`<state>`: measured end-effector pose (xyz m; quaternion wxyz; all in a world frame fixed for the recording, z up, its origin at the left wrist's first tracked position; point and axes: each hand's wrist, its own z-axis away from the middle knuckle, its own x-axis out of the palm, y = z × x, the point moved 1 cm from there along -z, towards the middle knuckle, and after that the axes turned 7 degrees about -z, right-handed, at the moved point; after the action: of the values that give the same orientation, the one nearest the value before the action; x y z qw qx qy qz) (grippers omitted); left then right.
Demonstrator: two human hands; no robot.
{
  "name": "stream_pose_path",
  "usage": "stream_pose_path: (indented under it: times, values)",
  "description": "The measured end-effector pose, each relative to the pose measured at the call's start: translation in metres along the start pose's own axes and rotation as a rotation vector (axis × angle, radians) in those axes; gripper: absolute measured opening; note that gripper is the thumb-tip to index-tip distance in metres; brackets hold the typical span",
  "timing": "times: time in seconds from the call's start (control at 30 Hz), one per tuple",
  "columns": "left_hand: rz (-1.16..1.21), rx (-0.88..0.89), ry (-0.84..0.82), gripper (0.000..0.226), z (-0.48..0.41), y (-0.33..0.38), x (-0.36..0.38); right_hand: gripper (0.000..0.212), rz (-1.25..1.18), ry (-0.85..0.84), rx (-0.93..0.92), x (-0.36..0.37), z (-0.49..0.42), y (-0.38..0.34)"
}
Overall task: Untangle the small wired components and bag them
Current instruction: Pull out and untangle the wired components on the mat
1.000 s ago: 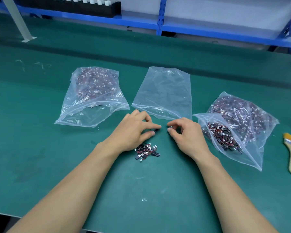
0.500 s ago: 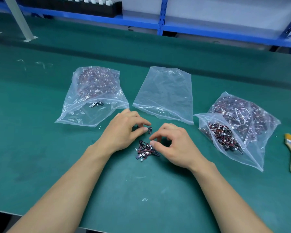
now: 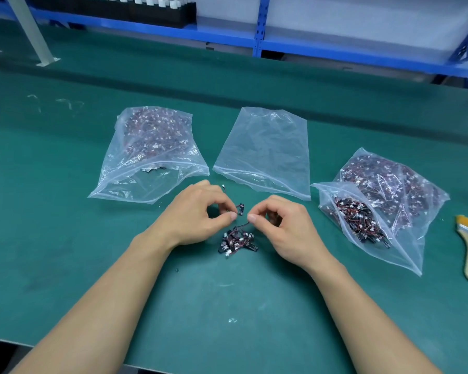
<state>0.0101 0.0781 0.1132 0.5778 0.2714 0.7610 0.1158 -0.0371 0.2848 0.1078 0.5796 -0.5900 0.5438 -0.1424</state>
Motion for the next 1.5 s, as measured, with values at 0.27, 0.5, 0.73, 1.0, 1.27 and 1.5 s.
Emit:
stream_pose_path:
  times: [0.27, 0.5, 0.73, 1.0, 1.27, 1.5]
  values:
    - [0.02, -0.012, -0.052, 0.013, 0.0, 0.003, 0.001, 0.022, -0.085, 0.143, 0.085, -0.005, -0.002, 0.003]
    - [0.045, 0.007, -0.1, 0.005, 0.001, 0.006, 0.002, 0.016, -0.159, 0.236, 0.09, -0.009, -0.003, 0.003]
    - [0.091, 0.008, -0.134, 0.018, 0.002, 0.009, 0.002, 0.013, 0.125, 0.297, 0.032, -0.012, -0.005, 0.012]
    - [0.123, 0.034, -0.123, 0.015, 0.001, 0.012, 0.002, 0.009, 0.249, 0.263, 0.044, -0.018, -0.005, 0.021]
    - [0.256, 0.0, -0.047, 0.016, 0.002, 0.016, -0.003, 0.011, 0.02, 0.072, -0.105, -0.011, 0.0, -0.001]
    - [0.287, 0.001, -0.03, 0.017, 0.002, 0.016, -0.001, 0.01, -0.127, -0.03, -0.101, 0.001, 0.001, -0.002]
